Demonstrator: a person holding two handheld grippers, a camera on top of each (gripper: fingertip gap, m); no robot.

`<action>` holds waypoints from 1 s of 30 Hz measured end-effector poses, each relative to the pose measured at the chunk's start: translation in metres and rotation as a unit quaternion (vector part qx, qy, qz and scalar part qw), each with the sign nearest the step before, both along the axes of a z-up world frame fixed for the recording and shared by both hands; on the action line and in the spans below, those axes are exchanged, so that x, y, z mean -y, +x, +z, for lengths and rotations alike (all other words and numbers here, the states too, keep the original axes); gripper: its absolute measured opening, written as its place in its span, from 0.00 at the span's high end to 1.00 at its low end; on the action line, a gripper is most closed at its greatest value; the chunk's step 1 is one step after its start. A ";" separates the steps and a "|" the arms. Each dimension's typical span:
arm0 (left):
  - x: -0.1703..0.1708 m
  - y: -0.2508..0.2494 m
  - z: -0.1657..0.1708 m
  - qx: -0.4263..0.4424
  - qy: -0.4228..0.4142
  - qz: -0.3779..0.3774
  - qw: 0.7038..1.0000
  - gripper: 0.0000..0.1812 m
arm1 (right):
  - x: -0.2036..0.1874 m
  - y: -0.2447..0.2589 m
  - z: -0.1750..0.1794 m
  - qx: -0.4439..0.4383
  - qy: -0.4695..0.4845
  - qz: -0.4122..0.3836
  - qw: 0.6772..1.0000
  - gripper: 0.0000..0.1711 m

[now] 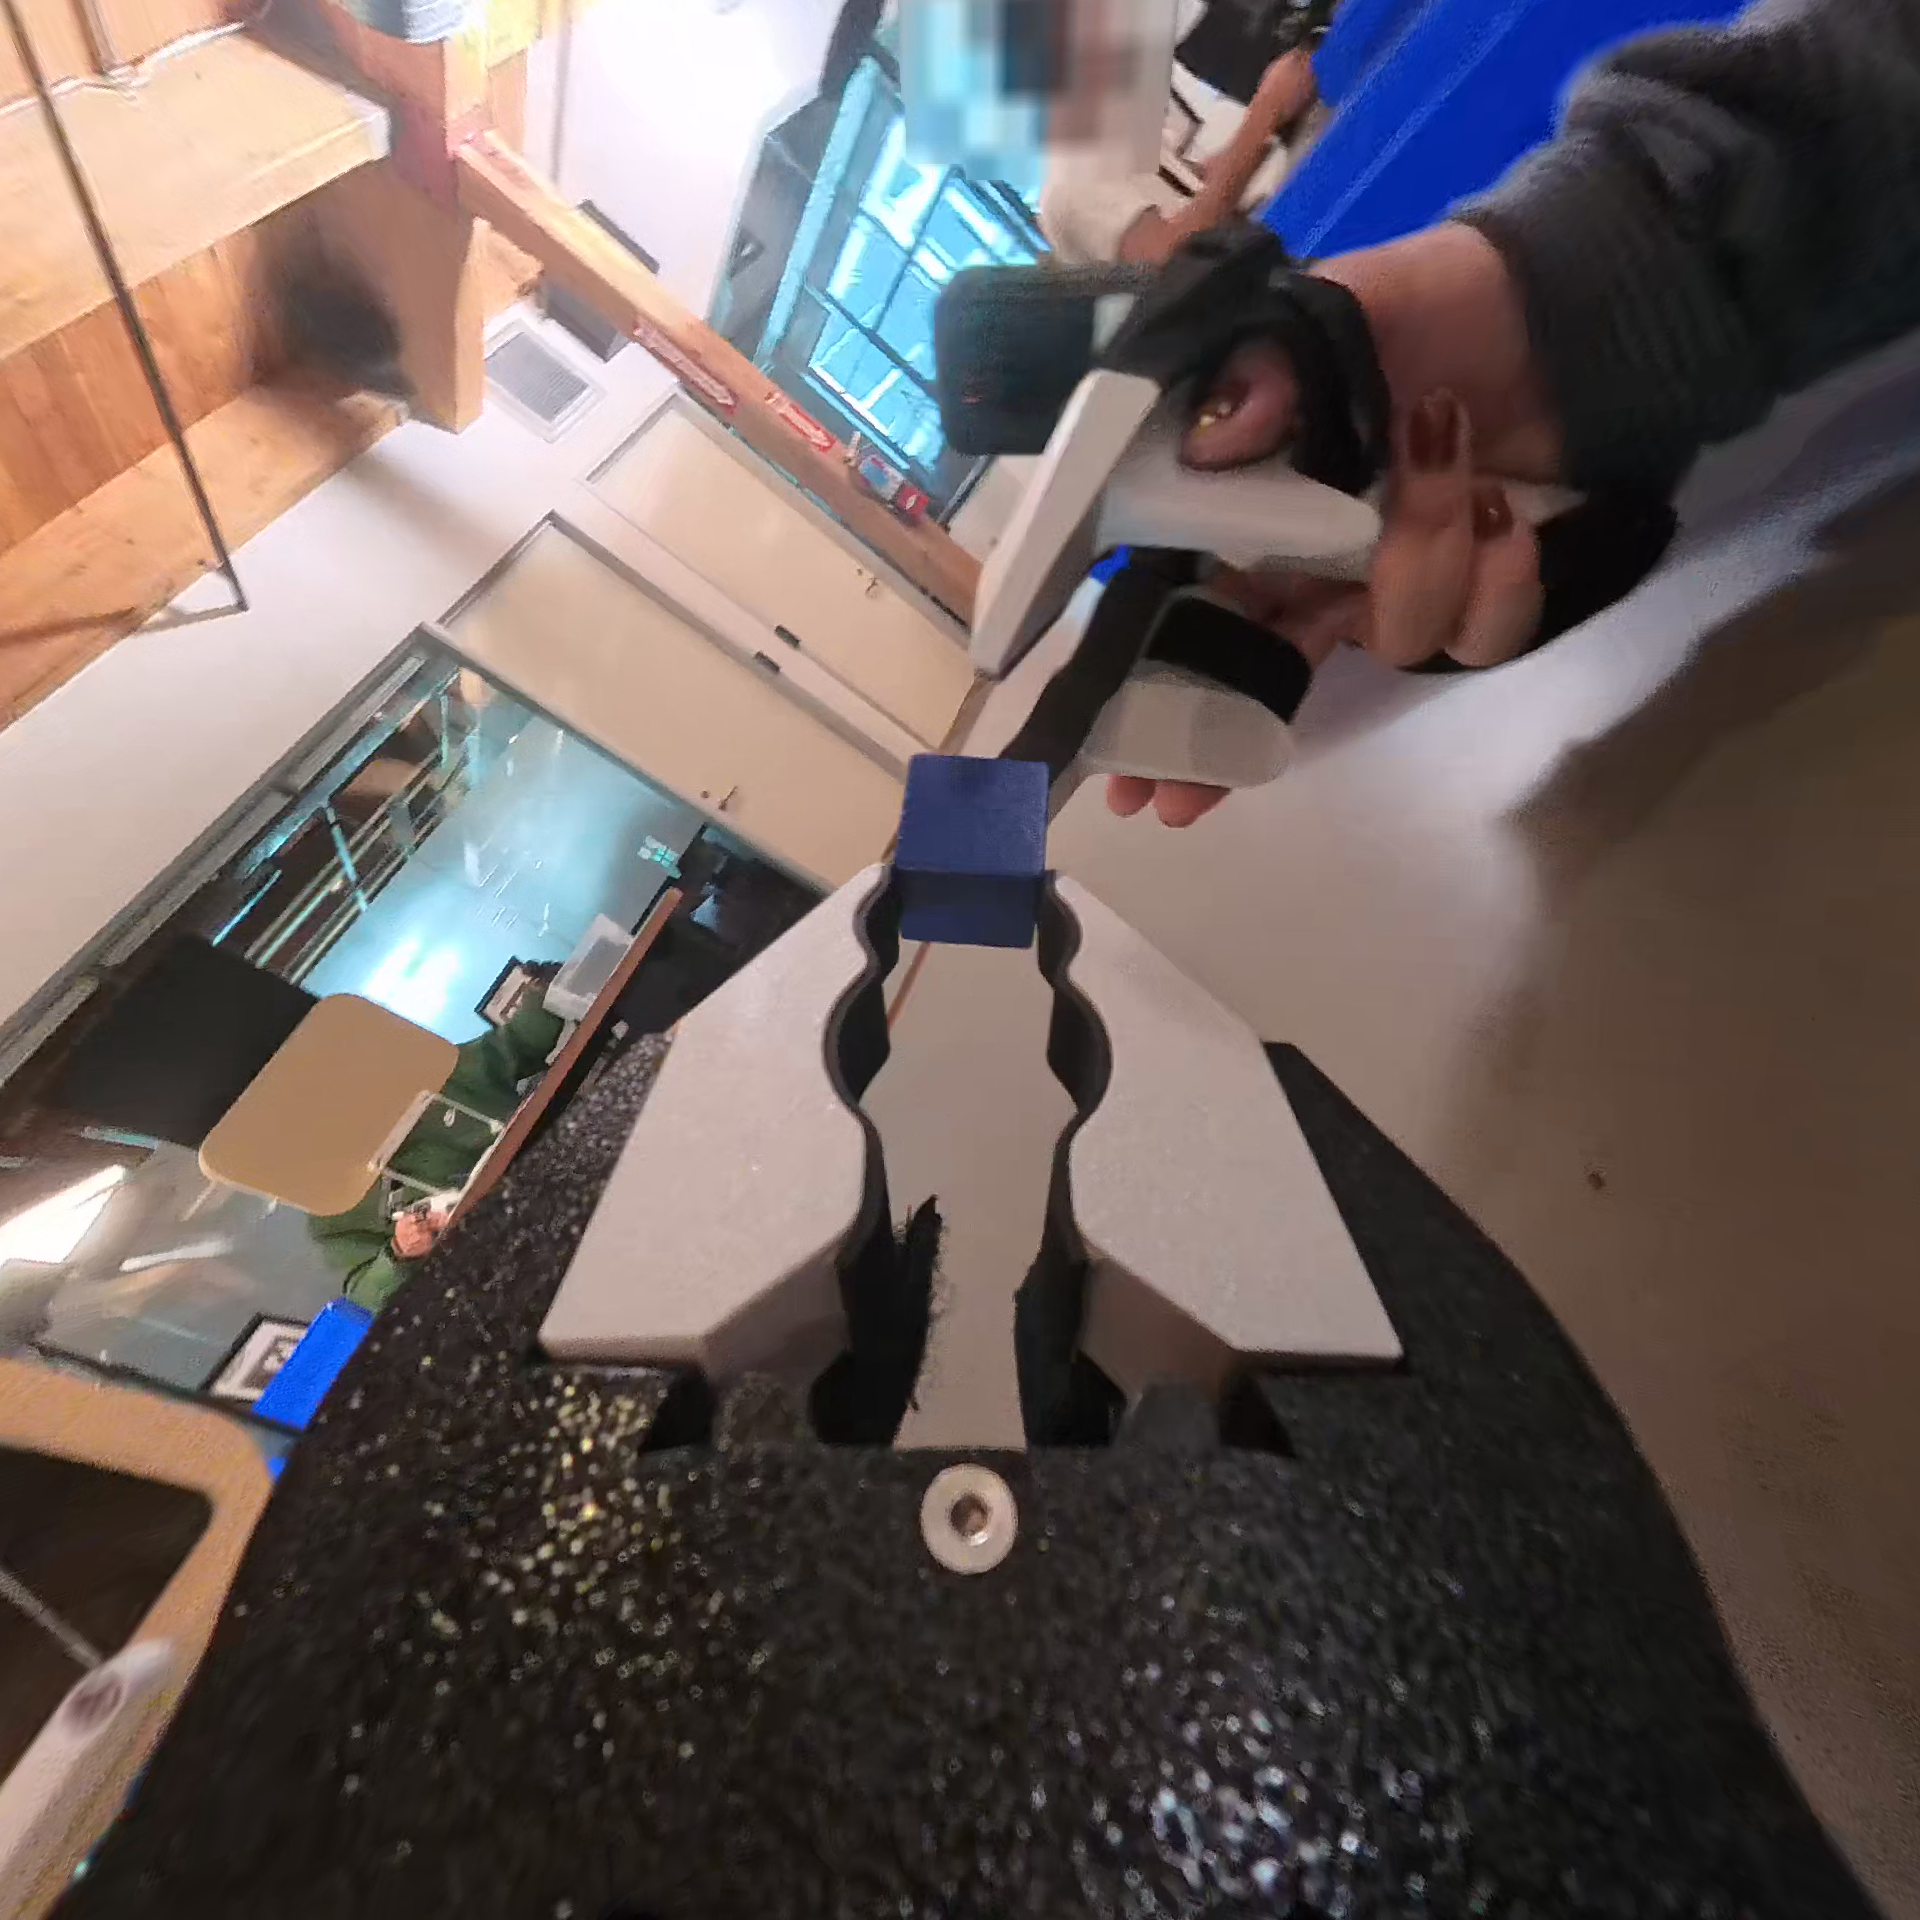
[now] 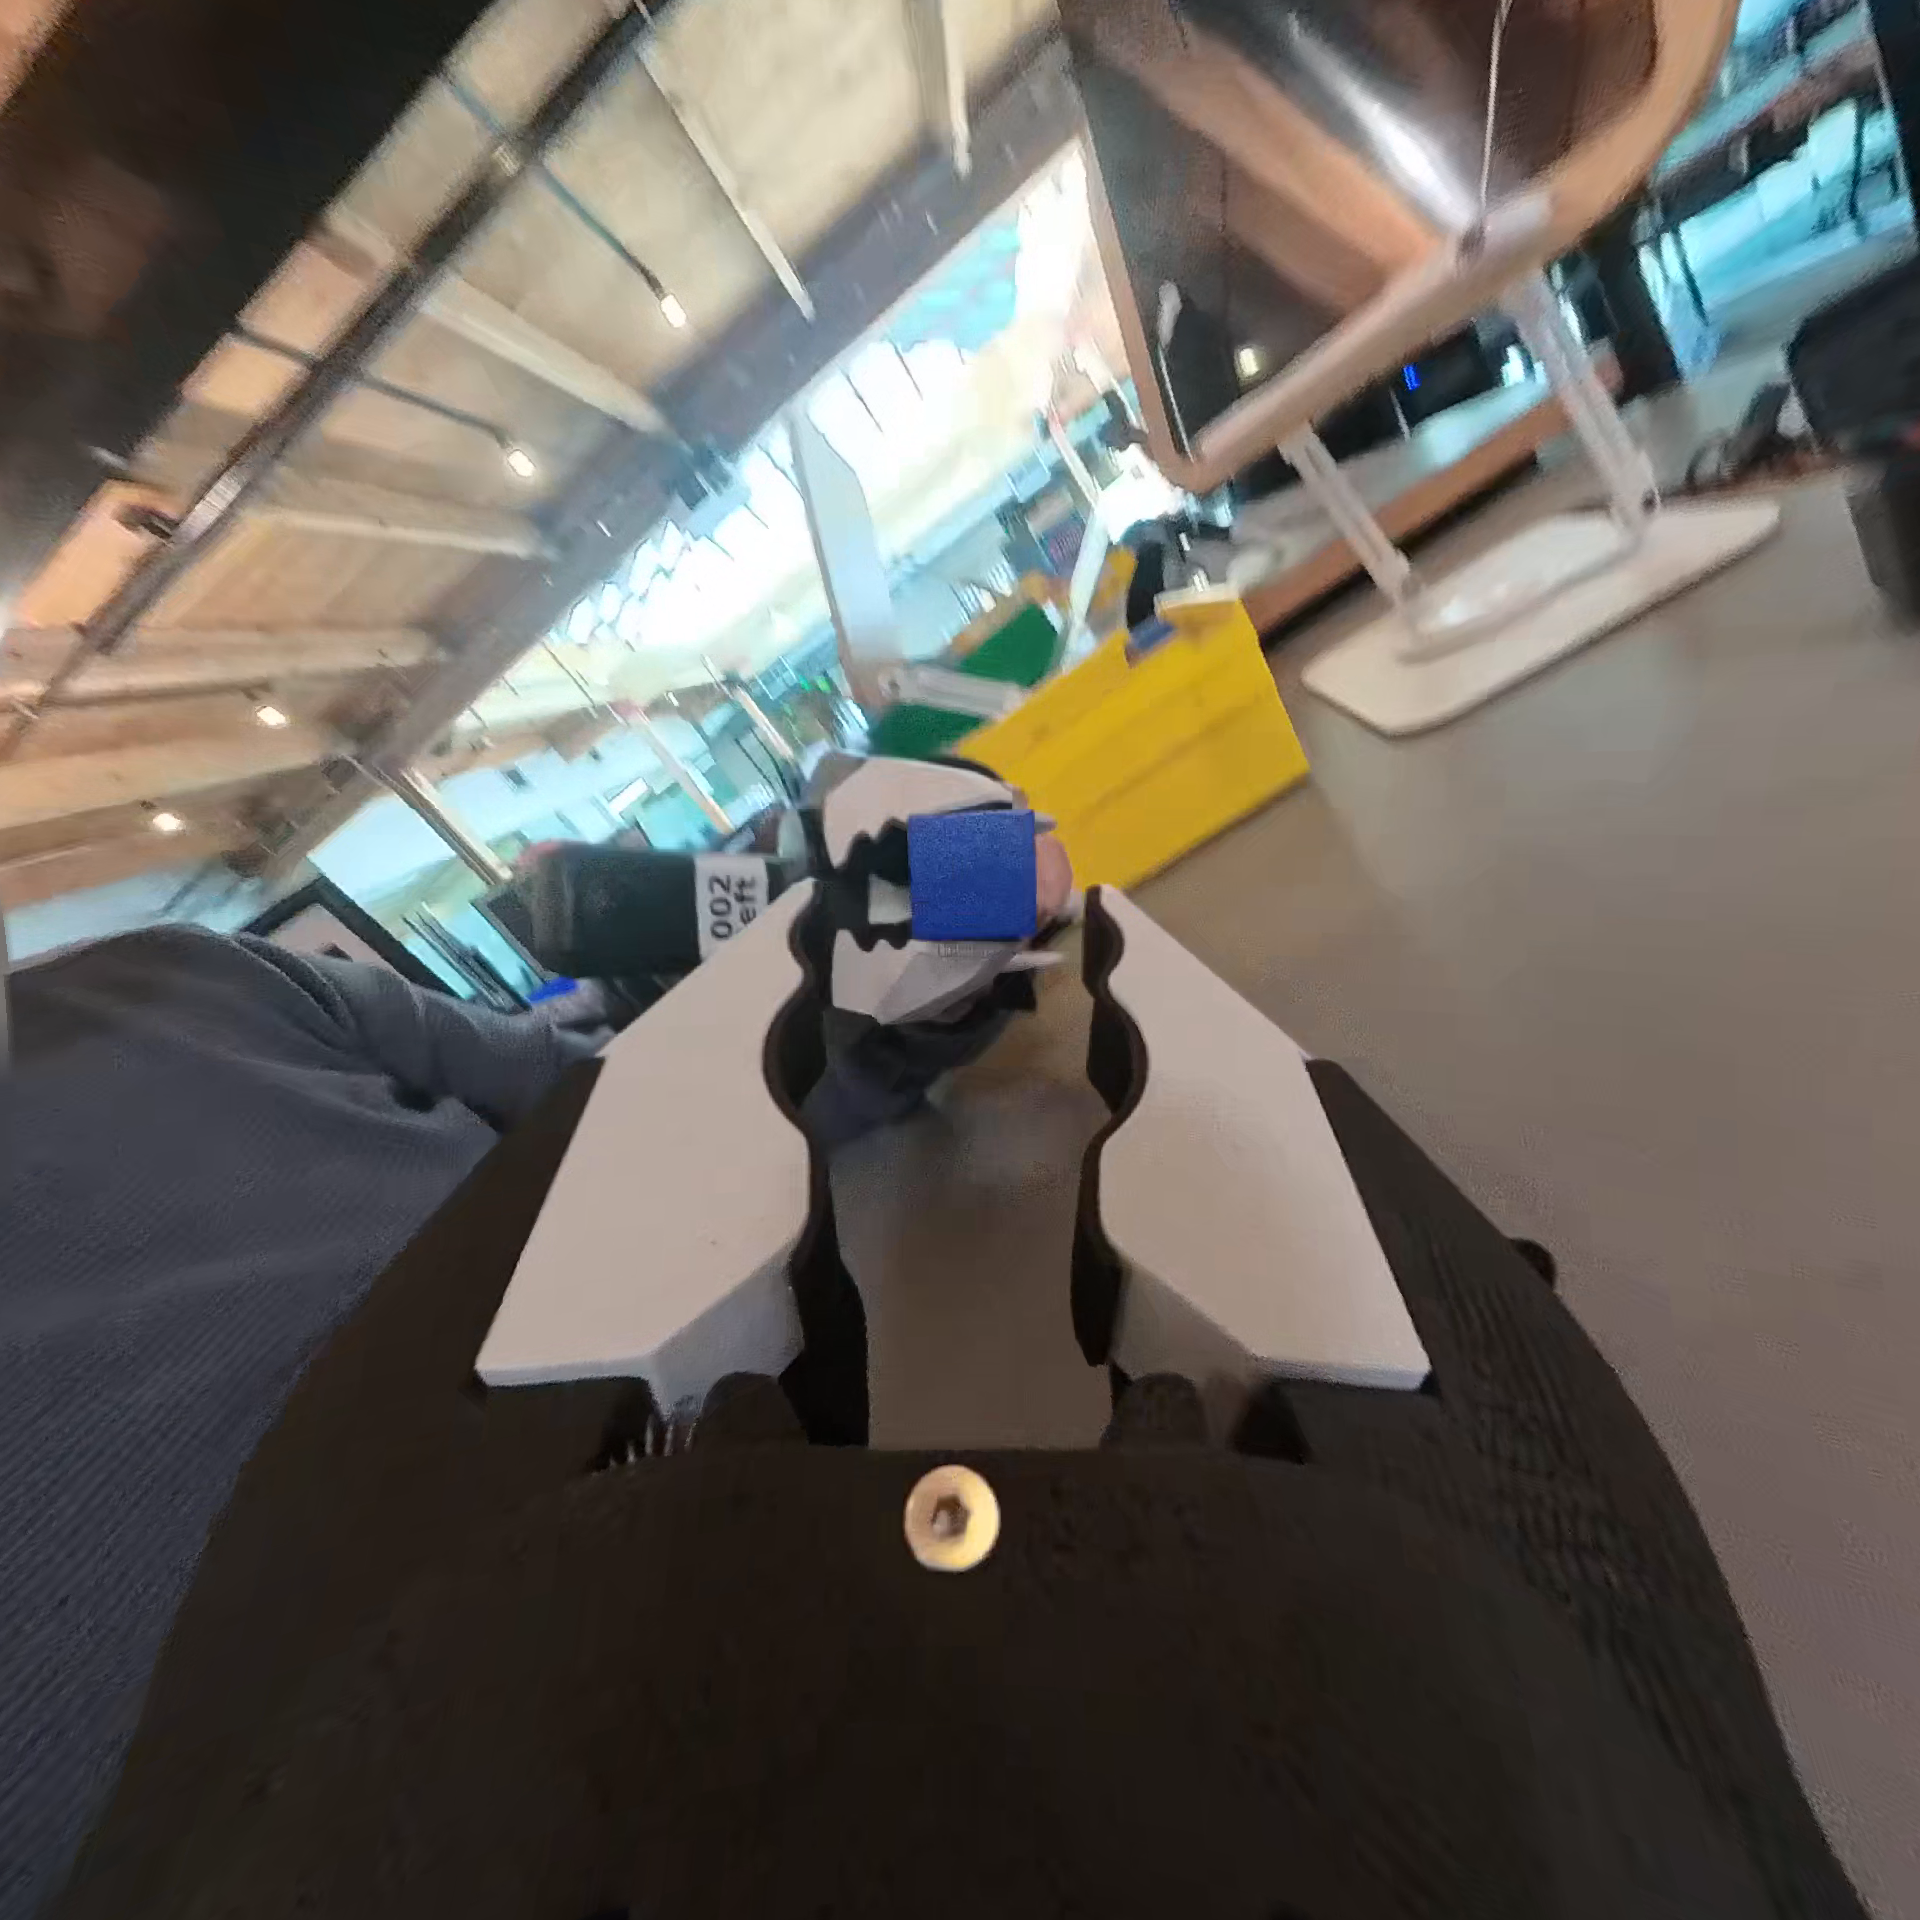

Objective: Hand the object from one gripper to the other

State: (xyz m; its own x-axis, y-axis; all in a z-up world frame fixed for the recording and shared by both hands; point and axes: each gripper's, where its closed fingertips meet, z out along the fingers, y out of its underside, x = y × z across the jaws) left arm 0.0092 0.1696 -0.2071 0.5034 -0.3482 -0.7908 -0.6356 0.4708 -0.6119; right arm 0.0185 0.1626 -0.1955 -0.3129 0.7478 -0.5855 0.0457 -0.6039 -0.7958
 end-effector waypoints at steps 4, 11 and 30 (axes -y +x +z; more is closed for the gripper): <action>-0.005 0.007 -0.007 -0.016 0.006 -0.019 1.000 0.87 | -0.002 -0.003 -0.007 0.016 -0.008 -0.003 1.000 0.80; -0.009 0.006 -0.022 -0.015 -0.004 -0.033 0.999 0.87 | -0.007 -0.006 -0.029 0.065 0.028 -0.019 0.997 0.85; 0.025 0.009 0.007 0.482 -0.612 -0.343 0.524 0.64 | 0.027 -0.016 0.002 -0.012 0.559 -0.169 0.812 0.85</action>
State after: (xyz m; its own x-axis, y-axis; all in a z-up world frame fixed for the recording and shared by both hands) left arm 0.0181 0.1447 -0.2000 -0.1121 -0.6586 0.7441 0.3091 -0.7348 -0.6038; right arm 0.0021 0.1359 -0.1936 0.0201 0.8537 0.5204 0.0042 0.5205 -0.8539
